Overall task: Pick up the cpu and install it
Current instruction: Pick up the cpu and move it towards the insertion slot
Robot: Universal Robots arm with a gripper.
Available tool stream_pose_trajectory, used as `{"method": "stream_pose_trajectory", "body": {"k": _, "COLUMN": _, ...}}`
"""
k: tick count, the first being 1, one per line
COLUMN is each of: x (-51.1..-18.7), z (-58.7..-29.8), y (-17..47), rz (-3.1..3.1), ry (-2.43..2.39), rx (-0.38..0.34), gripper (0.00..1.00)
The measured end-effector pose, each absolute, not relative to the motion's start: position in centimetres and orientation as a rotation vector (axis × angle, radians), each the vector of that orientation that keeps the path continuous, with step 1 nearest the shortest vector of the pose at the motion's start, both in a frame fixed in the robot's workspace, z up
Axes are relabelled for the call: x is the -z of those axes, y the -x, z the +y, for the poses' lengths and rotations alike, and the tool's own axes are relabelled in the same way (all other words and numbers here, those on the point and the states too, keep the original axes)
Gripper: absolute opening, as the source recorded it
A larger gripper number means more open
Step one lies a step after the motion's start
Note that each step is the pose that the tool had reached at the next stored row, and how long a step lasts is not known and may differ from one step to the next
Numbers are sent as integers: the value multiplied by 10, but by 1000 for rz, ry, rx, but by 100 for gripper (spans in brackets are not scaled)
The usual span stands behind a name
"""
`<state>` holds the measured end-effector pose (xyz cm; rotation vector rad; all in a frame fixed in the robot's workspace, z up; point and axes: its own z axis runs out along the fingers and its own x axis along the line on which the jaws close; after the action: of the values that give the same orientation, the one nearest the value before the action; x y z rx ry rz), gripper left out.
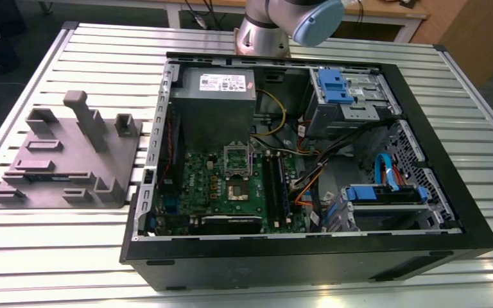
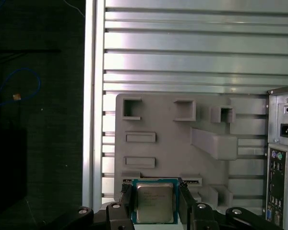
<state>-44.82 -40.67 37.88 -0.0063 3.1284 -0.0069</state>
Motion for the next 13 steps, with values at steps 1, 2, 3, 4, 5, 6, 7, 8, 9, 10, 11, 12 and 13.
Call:
{"method": "stream_pose_trajectory", "body": {"k": 1, "x": -379, "z": -407, "y": 448, "rz": 3128, "ry": 6, "rx": 7, "gripper": 47}}
{"method": "stream_pose_trajectory", "body": {"k": 2, "x": -379, "z": -407, "y": 448, "rz": 3128, "ry": 6, "rx": 7, "gripper": 47}}
{"method": "stream_pose_trajectory", "body": {"k": 3, "x": -379, "z": -407, "y": 447, "rz": 3128, "ry": 6, "rx": 7, "gripper": 47}}
{"method": "stream_pose_trajectory", "body": {"k": 4, "x": -379, "z": -407, "y": 447, "rz": 3128, "ry": 6, "rx": 7, "gripper": 47}}
{"method": "stream_pose_trajectory", "body": {"k": 5, "x": -379, "z": -407, "y": 447, "rz": 3128, "ry": 6, "rx": 7, "gripper": 47}}
{"method": "stream_pose_trajectory", "body": {"k": 6, "x": -379, "z": -407, "y": 447, "rz": 3128, "ry": 6, "rx": 7, "gripper": 47}}
{"method": "stream_pose_trajectory", "body": {"k": 7, "x": -379, "z": -407, "y": 446, "rz": 3128, "ry": 6, "rx": 7, "gripper": 47}}
{"method": "stream_pose_trajectory", "body": {"k": 8, "x": -379, "z": -407, "y": 446, "rz": 3128, "ry": 6, "rx": 7, "gripper": 47}}
{"method": "stream_pose_trajectory", "body": {"k": 9, "x": -379, "z": -407, "y": 446, "rz": 3128, "ry": 6, "rx": 7, "gripper": 47}}
{"method": "stream_pose_trajectory", "body": {"k": 10, "x": -379, "z": -407, "y": 445, "rz": 3128, "ry": 6, "rx": 7, "gripper": 47}}
{"method": "stream_pose_trajectory", "body": {"k": 11, "x": -379, "z": -407, "y": 445, "rz": 3128, "ry": 6, "rx": 7, "gripper": 47}}
{"method": "stream_pose_trajectory", "body": {"k": 12, "x": -379, "z": -407, "y": 445, "rz": 3128, "ry": 6, "rx": 7, "gripper": 47}}
{"method": "stream_pose_trajectory", "body": {"k": 13, "x": -379, "z": -407, "y": 445, "rz": 3128, "ry": 6, "rx": 7, "gripper": 47}}
